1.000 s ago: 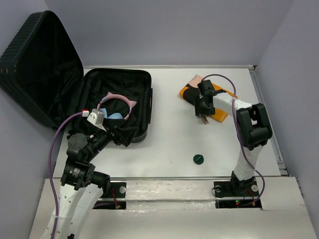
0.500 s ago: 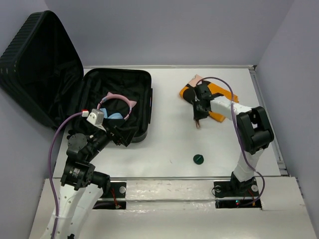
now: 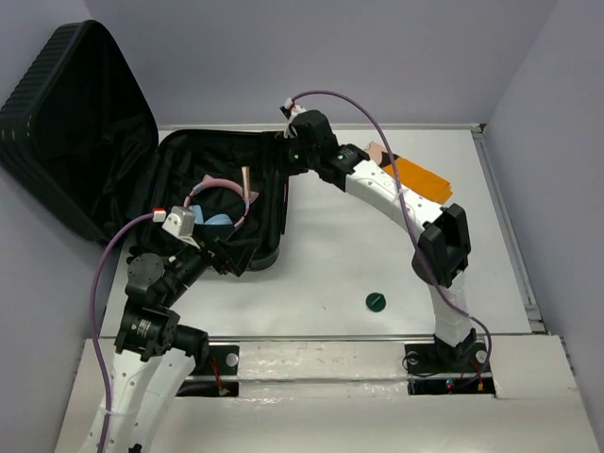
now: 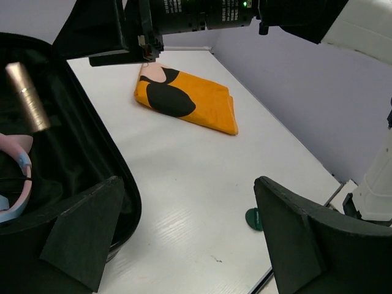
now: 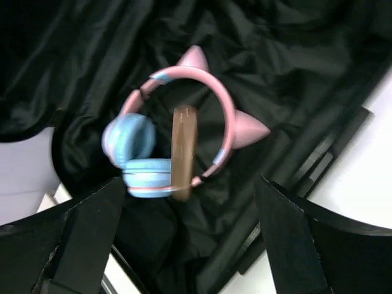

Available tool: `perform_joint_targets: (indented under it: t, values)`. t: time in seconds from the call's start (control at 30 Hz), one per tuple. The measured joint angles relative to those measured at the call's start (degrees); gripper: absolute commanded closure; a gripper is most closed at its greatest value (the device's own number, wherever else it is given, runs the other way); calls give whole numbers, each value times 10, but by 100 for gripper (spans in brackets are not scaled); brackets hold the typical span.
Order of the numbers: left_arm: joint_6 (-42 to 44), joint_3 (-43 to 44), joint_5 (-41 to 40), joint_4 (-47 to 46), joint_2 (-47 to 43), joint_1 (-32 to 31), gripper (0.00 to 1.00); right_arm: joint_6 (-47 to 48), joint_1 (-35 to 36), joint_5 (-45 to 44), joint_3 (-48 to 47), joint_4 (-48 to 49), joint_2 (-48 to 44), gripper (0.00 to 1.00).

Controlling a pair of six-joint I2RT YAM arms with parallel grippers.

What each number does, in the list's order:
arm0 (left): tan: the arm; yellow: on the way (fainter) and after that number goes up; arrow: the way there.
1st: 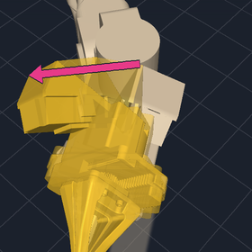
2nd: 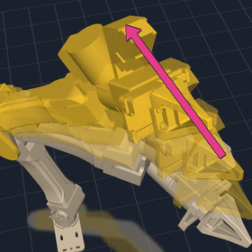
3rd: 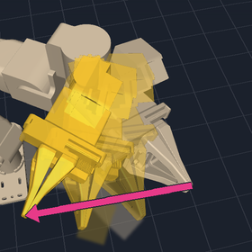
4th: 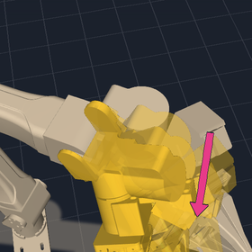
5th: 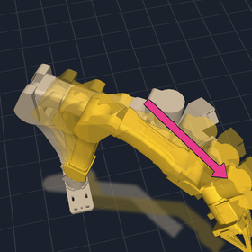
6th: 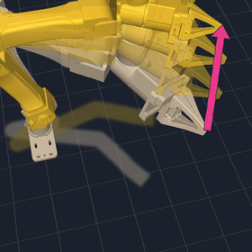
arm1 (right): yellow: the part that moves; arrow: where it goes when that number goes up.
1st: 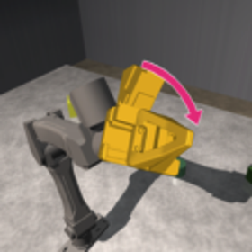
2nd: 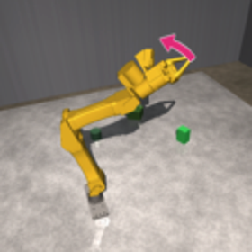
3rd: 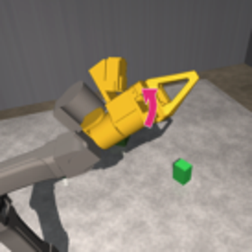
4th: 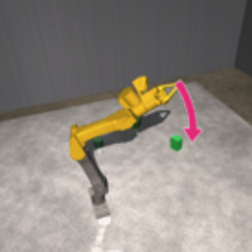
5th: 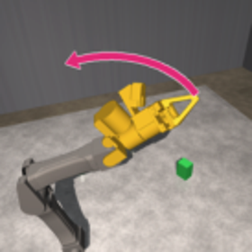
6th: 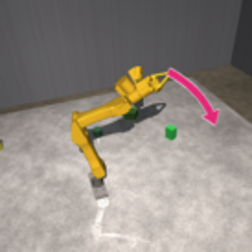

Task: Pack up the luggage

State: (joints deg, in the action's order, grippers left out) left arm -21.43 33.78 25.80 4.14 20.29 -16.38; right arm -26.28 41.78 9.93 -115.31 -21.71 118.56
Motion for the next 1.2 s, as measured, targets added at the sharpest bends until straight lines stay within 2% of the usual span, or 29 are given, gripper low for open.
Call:
perform_joint_targets:
  t: [0.1, 0.23, 0.37, 0.47, 0.6, 0.83, 0.93, 1.03, 1.07, 1.13, 1.2]
  values:
    - [0, 0, -3, 0, -4, 0, 1, -8, -9, -14, 48, 10, -20, 13]
    - [0, 0, -4, 1, -14, 0, 1, -10, -32, -89, 295, 1, -157, 22]
    - [0, 0, -5, 0, -22, 0, 1, -28, -47, -160, 517, -34, -309, 24]
    - [0, 0, -5, 0, -25, 0, 1, -68, -46, -174, 639, -86, -408, 24]
    - [0, 0, -6, 0, -30, -1, 1, -115, -45, -170, 735, -134, -485, 23]
    - [0, 0, -9, 0, -43, -5, 1, -159, -45, -159, 776, -202, -529, 23]
    - [0, 0, -11, 1, -47, -8, 1, -166, -44, -151, 776, -196, -511, 32]
    - [0, 0, -12, 1, -50, -12, 1, -170, -34, -137, 776, -175, -467, 55]
    - [0, 0, -13, 2, -51, -13, 1, -172, -30, -136, 776, -167, -454, 76]
    - [0, 0, -14, 2, -51, -13, 1, -176, -18, -133, 774, -155, -428, 89]
    - [0, 0, -17, 2, -51, -15, 1, -174, -13, -130, 768, -150, -420, 93]
